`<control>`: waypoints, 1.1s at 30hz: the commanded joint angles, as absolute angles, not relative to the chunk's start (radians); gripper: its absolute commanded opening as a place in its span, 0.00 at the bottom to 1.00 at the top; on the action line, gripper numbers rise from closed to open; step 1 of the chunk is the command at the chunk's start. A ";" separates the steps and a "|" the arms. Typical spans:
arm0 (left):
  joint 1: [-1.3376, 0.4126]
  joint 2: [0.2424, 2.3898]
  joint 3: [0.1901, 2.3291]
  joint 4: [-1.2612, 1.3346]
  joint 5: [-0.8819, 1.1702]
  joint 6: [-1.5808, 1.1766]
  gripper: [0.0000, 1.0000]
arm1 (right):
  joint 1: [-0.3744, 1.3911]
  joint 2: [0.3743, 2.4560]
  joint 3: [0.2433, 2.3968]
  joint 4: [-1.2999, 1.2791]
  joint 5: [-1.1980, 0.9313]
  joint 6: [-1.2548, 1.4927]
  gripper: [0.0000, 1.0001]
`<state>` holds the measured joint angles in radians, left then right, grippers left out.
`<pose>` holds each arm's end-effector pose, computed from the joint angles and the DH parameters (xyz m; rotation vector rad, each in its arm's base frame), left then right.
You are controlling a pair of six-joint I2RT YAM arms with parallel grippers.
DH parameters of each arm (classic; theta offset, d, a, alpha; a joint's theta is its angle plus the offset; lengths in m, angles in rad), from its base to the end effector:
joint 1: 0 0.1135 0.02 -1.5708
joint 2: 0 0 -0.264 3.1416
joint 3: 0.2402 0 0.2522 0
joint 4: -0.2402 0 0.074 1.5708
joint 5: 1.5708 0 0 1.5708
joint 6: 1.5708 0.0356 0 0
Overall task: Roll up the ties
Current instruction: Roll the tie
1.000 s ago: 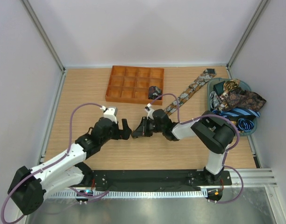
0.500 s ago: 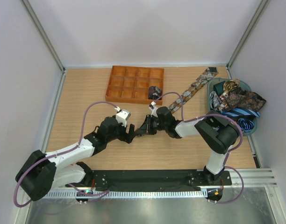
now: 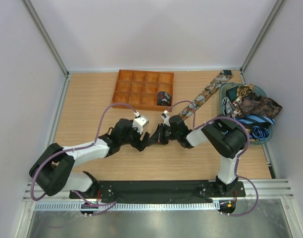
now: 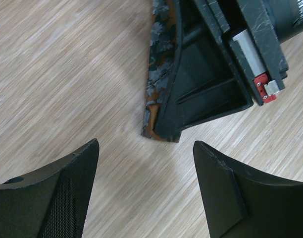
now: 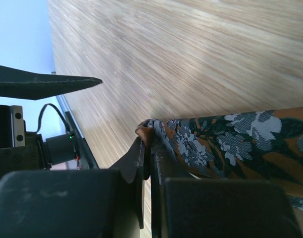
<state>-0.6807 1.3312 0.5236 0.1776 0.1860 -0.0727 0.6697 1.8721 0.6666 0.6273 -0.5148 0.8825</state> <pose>0.1964 -0.1675 0.1702 0.7776 2.1211 -0.6178 0.2477 0.2185 0.1009 -0.0858 2.4367 1.3691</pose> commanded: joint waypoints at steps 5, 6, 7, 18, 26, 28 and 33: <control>-0.693 1.428 0.640 0.189 0.262 0.026 0.76 | 0.664 1.951 0.604 0.836 -0.520 0.979 0.05; -0.695 1.446 0.647 0.175 0.265 0.035 0.75 | 0.664 1.953 0.603 0.845 -0.520 0.986 0.05; -0.696 1.465 0.656 0.170 0.261 0.041 0.74 | 0.663 1.953 0.601 0.845 -0.522 0.989 0.06; -0.696 1.345 0.565 0.258 0.195 0.005 0.68 | 0.661 1.869 0.630 0.707 -0.500 0.910 0.27; -0.696 1.209 0.468 0.353 0.204 -0.025 0.69 | 0.661 1.804 0.672 0.623 -0.518 0.885 0.01; -0.696 1.229 0.465 0.357 0.227 -0.011 0.70 | 0.663 1.795 0.676 0.621 -0.529 0.900 0.01; -0.696 1.295 0.479 0.388 0.247 -0.005 0.69 | 0.666 1.737 0.690 0.578 -0.532 0.896 0.01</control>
<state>-0.6930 1.2640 0.4763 0.3031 0.2199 -0.0181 0.6579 1.8107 0.6518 0.5919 -0.5240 0.9142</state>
